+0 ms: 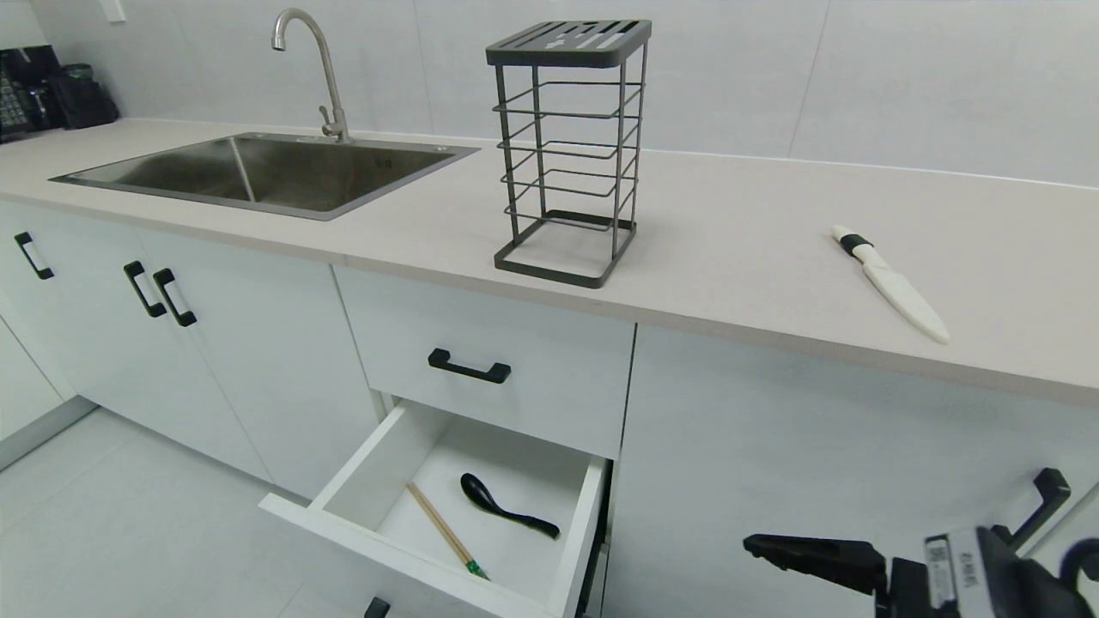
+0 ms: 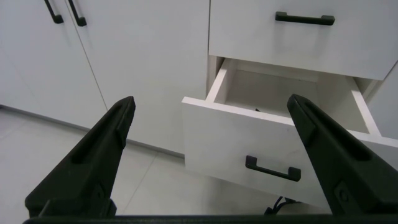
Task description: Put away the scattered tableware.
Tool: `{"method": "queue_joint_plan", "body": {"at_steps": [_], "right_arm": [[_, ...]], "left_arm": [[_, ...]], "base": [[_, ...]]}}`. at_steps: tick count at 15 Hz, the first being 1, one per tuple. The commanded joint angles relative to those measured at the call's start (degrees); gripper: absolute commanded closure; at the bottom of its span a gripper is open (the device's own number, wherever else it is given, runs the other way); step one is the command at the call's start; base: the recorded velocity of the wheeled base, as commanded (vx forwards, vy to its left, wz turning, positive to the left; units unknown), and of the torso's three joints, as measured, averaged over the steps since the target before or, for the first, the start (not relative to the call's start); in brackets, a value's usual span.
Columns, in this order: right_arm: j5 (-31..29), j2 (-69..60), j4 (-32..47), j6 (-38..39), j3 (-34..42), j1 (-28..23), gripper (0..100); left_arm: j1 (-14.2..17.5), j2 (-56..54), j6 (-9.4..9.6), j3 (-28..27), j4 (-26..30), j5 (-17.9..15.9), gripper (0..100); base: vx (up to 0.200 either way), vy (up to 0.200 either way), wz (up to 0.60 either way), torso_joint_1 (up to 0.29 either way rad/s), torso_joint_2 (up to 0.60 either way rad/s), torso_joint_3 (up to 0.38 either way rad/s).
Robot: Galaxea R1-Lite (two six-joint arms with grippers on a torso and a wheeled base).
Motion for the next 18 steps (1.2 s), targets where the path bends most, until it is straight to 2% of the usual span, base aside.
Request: {"method": "queue_joint_plan", "body": {"at_steps": [1, 3, 4, 8, 12, 13, 15, 18], "right_arm": [[9.45, -16.98, 8.17, -11.03, 7.17, -17.74, 0], [13.75, -28.41, 18.46, -19.47, 6.99, -24.95, 0], [13.75, -33.07, 21.45, -19.56, 6.99, -26.97, 0], [13.4, -52.32, 25.84, -17.45, 6.82, -35.41, 0], [13.32, -63.48, 30.23, -16.65, 5.41, -50.08, 0], [13.32, -65.06, 31.11, -16.04, 5.59, -51.84, 0], [13.32, -72.09, 36.21, -10.06, 5.41, -58.34, 0], [11.65, -75.26, 41.13, -6.9, 7.17, -57.99, 0]], "left_arm": [[0.0, 0.07, 0.0, 0.0, -0.01, 0.0, 0], [0.0, 0.07, 0.0, 0.0, -0.01, 0.0, 0], [-0.09, 0.07, 0.0, 0.0, -0.01, 0.0, 0], [0.0, 0.07, 0.0, 0.0, -0.01, 0.0, 0], [0.0, 0.07, -0.09, 0.0, -0.01, 0.0, 0], [0.0, 0.07, -0.09, 0.0, -0.01, 0.0, 0], [0.0, 0.07, -0.09, 0.0, -0.01, 0.0, 0], [0.0, 0.07, -0.09, 0.0, -0.01, 0.0, 0]], "base": [[0.0, 0.0, 0.0, 0.0, 0.0, 0.0], [0.0, 0.0, 0.0, 0.0, 0.0, 0.0], [0.0, 0.0, 0.0, 0.0, 0.0, 0.0], [0.0, 0.0, 0.0, 0.0, 0.0, 0.0], [0.0, 0.0, 0.0, 0.0, 0.0, 0.0], [0.0, 0.0, 0.0, 0.0, 0.0, 0.0], [0.0, 0.0, 0.0, 0.0, 0.0, 0.0], [0.0, 0.0, 0.0, 0.0, 0.0, 0.0]]}}
